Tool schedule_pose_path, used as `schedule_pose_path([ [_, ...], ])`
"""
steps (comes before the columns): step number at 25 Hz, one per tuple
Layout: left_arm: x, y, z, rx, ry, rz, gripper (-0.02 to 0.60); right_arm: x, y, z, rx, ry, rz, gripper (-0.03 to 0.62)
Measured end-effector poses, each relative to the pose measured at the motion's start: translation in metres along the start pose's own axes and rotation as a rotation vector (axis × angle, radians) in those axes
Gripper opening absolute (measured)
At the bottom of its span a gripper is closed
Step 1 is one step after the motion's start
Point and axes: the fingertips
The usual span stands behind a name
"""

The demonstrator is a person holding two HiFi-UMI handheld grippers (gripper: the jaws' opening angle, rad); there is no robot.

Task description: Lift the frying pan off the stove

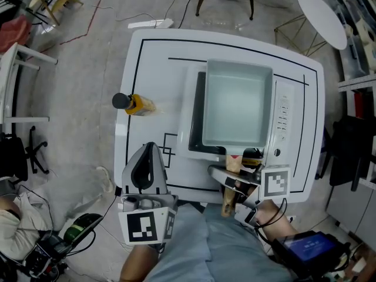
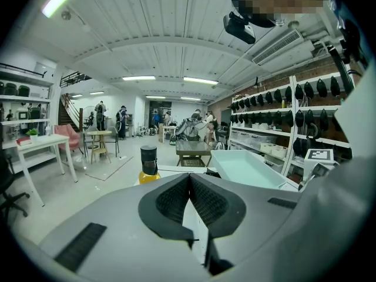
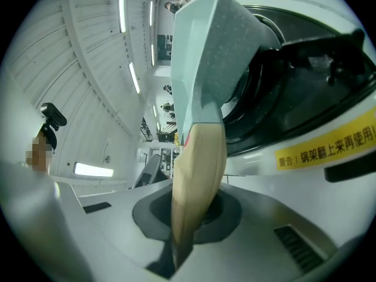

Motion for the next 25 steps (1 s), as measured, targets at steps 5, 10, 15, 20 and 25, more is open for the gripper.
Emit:
schedule_pose_path([
  [5,0.0,0.001,-0.003,0.005,-0.001,-0.003,0.017,-0.002,-0.001,-0.001,-0.003,0.007,-0.001,0.051],
  [10,0.001,0.002,-0.005,0.008,-0.004,-0.004,0.017,-0.007,-0.003,-0.005,0.008,0.012,-0.013,0.049],
  [15,0.001,0.004,-0.008,0.02,-0.005,-0.006,0.017,-0.009,-0.004,-0.005,0.013,0.016,-0.022,0.049],
  [20,0.003,0.006,-0.012,0.03,-0.005,-0.007,0.017,-0.016,-0.003,-0.006,0.004,0.046,-0.023,0.049],
  [25,0.007,0.01,-0.021,0.049,-0.006,-0.003,0.017,-0.033,-0.003,-0.007,0.009,0.06,-0.051,0.049],
])
Point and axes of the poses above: the fingertips, and each gripper's own axes: y backward along the fingers, x to its right, z out of its underside, and after that the axes turned 3 degrees about -z, right-handed
